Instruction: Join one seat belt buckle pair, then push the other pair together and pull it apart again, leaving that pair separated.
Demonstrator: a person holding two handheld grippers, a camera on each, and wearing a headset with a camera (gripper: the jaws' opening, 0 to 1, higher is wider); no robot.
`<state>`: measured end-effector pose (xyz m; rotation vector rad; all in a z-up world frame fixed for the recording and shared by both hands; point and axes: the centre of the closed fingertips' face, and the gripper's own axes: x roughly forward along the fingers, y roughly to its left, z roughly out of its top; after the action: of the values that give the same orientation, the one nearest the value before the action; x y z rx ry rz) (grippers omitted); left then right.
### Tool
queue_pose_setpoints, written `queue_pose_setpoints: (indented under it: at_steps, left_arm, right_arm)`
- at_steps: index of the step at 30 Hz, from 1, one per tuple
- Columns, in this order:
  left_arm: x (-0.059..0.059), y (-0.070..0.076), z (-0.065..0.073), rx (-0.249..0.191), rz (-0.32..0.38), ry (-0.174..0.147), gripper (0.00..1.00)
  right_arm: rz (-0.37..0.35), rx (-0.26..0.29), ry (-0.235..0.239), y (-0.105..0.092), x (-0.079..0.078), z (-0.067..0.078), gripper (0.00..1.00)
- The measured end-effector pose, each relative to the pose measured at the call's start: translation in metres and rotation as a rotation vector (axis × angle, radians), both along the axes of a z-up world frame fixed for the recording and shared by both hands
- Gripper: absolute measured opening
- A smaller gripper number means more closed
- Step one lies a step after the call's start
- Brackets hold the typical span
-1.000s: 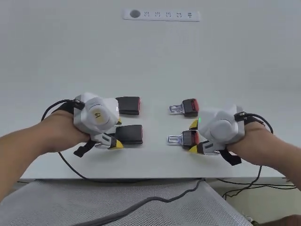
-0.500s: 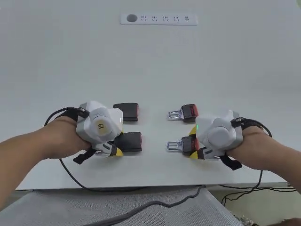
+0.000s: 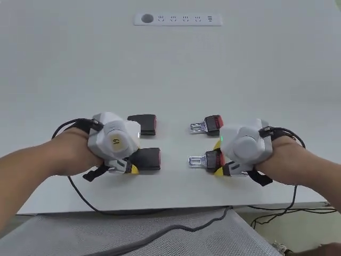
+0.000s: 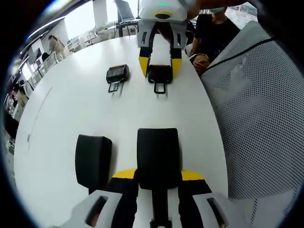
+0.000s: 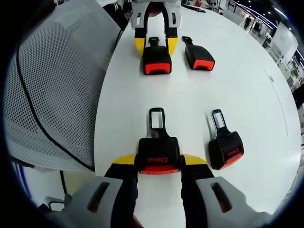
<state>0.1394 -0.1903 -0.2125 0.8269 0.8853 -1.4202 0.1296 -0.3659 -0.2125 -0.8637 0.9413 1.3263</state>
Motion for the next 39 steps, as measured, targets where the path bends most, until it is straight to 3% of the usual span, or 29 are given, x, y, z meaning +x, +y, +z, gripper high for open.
queue_pose_setpoints:
  at_steps: [15, 39]
  left_arm:
    - [-0.001, 0.000, 0.001, 0.029, -0.015, -0.020, 0.33]
    - [-0.002, -0.001, 0.002, 0.062, -0.031, -0.025, 0.33]
  right_arm:
    - [-0.013, 0.015, -0.013, 0.009, 0.004, 0.001, 0.33]
    - [-0.010, 0.070, -0.021, 0.062, 0.007, 0.002, 0.33]
